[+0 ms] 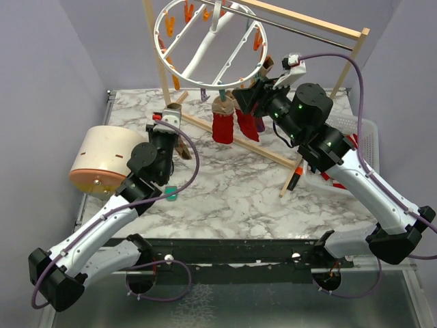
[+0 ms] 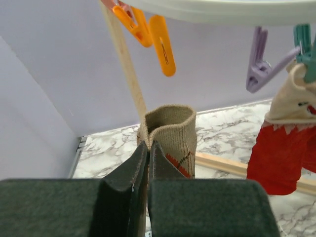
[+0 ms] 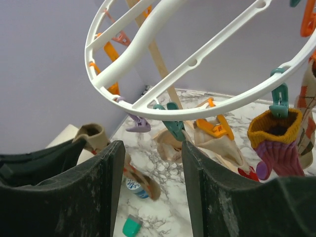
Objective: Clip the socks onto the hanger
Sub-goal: Rotate the hanger at the clothesline.
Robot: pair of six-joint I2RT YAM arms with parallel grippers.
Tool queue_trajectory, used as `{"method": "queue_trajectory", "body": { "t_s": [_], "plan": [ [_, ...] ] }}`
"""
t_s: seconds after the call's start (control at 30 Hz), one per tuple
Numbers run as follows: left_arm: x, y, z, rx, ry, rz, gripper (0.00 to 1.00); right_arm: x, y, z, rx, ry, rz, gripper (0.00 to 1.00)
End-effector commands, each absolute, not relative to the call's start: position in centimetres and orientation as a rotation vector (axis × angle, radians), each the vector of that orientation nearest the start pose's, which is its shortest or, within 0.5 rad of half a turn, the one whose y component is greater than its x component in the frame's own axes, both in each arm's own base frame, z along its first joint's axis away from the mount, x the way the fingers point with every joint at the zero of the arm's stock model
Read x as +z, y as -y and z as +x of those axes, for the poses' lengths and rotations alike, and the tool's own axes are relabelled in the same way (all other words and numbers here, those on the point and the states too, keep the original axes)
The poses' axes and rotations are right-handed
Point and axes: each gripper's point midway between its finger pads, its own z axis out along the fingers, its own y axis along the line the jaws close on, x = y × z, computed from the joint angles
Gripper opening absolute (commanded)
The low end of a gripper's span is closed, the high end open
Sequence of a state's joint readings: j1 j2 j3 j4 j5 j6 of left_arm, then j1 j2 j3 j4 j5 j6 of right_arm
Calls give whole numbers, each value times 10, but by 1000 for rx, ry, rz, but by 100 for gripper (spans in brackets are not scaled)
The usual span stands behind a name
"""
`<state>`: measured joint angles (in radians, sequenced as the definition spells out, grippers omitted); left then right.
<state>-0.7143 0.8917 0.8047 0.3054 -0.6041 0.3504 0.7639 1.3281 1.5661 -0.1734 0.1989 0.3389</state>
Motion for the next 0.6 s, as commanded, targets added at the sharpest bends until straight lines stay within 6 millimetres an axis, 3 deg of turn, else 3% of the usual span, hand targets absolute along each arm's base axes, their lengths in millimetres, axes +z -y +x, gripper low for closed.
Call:
{"method": "queue_trajectory", "body": {
  "t_s": [0.0,0.17,0.4,0.57],
  "plan": [
    [382,137,331,-34,-1360,188,0,451,-291,317,762,-1590,-244,55],
    [397,162,348,-116,-1333,224,0,443,-290,312,773,-1601,-257,55],
    [417,179,369,-140,-1301,215,0,436,-286,300,793,-1598,-284,55],
    [426,190,373,-161,-1273,257,0,434,-279,292,789,-1591,-302,55]
  ]
}}
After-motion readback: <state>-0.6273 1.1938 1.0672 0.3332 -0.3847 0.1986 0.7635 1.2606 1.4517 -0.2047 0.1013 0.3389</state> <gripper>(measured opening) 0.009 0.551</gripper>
